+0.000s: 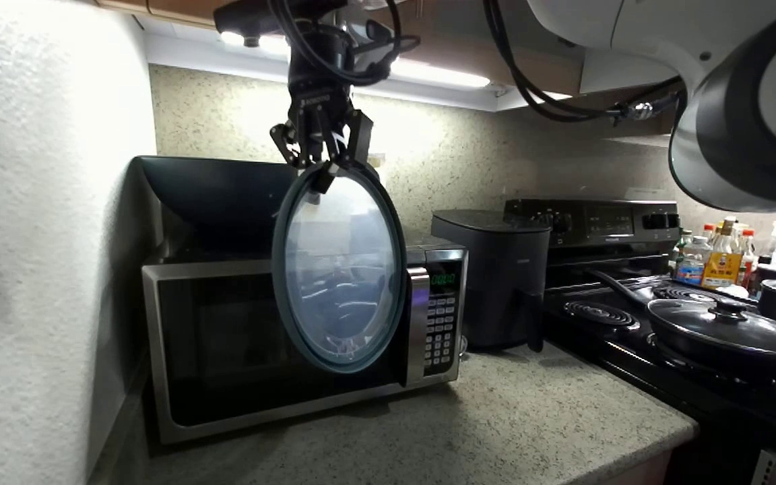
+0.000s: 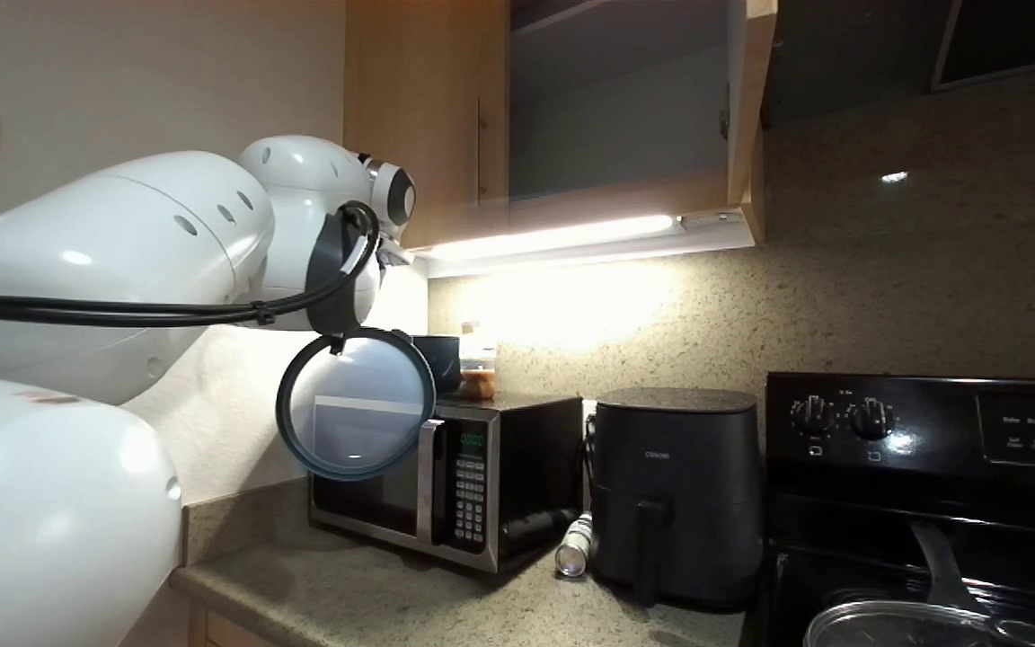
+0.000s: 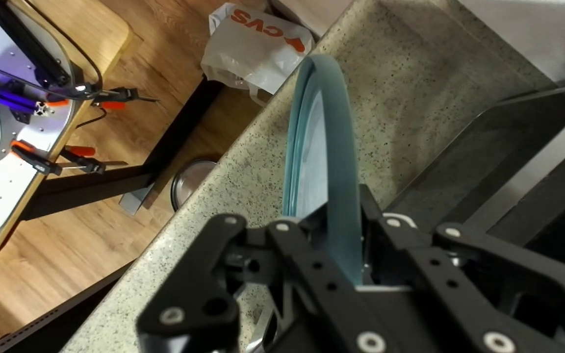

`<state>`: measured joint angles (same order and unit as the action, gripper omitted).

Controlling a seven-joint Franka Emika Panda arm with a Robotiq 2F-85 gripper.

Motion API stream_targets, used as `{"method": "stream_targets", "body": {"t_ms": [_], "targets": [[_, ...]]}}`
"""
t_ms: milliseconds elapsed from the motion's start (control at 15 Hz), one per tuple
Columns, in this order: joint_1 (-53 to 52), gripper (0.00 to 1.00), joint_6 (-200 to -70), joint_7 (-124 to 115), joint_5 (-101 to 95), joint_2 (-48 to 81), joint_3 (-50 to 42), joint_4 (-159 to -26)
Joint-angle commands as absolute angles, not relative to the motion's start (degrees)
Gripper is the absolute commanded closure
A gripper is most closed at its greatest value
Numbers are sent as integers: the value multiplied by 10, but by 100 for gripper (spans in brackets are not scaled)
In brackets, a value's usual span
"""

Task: Take the plastic object in the top cabinet and put it on the counter

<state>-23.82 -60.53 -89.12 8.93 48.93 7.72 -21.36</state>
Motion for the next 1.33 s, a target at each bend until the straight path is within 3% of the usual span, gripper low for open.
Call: {"method": "stream_targets", "body": {"t_ms": [0,133,200,400,933,1067,1133,1267], "targets": [[-244,97,-597,-863,73,498,66,-221],[-247,96,-593,-861,71,504,65,-220],[-247,69,-591,-862,72,507,65,-219],[-244,56,-595,-865,78,515,66,-214],[-239,6,-599,-870,75,510,58,-218],[-242,0,-590,-875,64,502,48,-222],[-240,11,-605,-886,77,511,56,-223],[-240,0,-604,-886,72,509,53,-222]]}}
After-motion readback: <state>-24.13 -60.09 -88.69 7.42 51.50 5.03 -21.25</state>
